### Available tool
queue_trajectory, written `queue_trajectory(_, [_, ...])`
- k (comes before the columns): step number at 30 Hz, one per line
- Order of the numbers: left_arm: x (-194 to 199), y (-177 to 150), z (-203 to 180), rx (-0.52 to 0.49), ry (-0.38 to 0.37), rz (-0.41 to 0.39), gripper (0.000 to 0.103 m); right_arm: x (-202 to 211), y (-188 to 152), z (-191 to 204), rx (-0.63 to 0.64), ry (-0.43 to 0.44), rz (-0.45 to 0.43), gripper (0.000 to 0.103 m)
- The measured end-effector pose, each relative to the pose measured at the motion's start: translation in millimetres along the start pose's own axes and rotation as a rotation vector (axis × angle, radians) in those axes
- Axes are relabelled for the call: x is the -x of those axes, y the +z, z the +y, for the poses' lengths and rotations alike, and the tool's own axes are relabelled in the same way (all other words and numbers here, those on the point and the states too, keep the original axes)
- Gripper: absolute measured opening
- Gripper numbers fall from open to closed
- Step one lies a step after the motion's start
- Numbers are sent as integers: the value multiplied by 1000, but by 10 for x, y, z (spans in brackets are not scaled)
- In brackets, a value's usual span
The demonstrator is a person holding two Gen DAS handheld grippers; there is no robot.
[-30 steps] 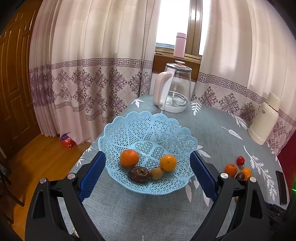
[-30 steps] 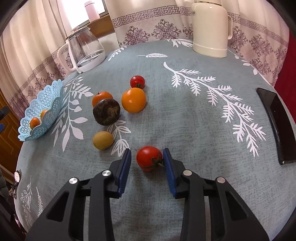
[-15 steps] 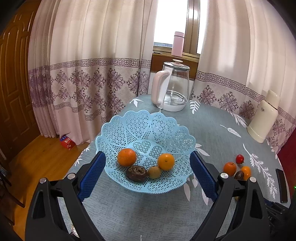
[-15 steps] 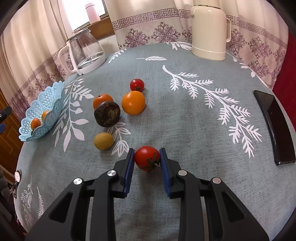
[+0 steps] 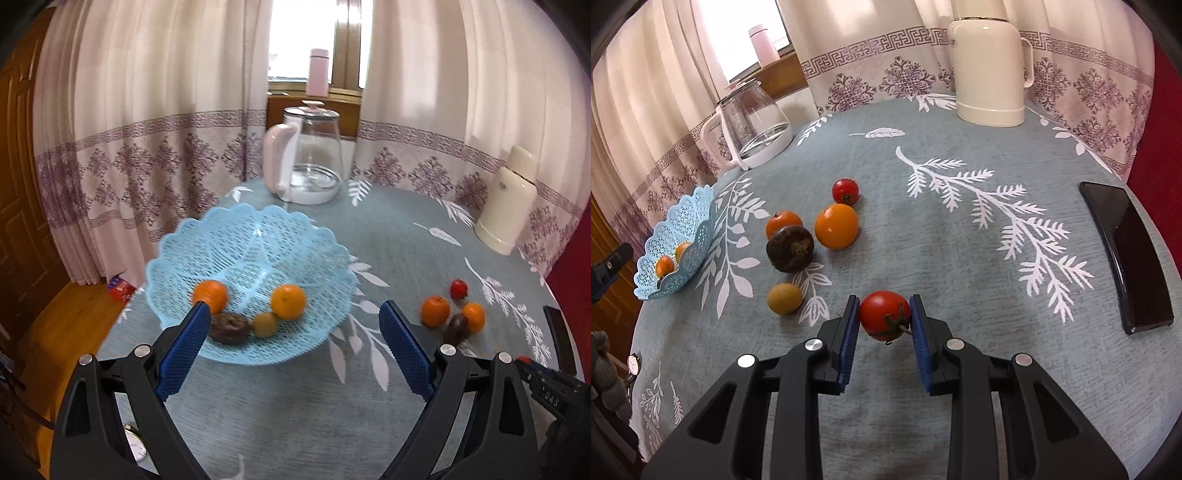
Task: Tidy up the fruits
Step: 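Hold the red tomato in the right tool while the left tool approaches the dark brown fruit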
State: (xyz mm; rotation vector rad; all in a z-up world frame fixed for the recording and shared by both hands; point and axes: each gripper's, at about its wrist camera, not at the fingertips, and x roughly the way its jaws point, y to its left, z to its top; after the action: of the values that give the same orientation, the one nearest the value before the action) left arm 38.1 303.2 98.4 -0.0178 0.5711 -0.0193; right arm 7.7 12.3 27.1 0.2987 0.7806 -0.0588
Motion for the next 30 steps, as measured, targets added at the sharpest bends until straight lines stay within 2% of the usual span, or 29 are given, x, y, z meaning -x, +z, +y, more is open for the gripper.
queue_trajectory(12, [-48, -44, -481, -95, -50, 22, 94, -27, 54, -77, -14, 17, -25, 28])
queue_trajectory(21, [-287, -168, -885, -139, -177, 97, 94, -102, 33, -109, -20, 29, -24, 28])
queue_trajectory(30, [-583, -232, -1200, -186, -228, 158, 94, -153, 11, -156, -44, 67, -14, 28])
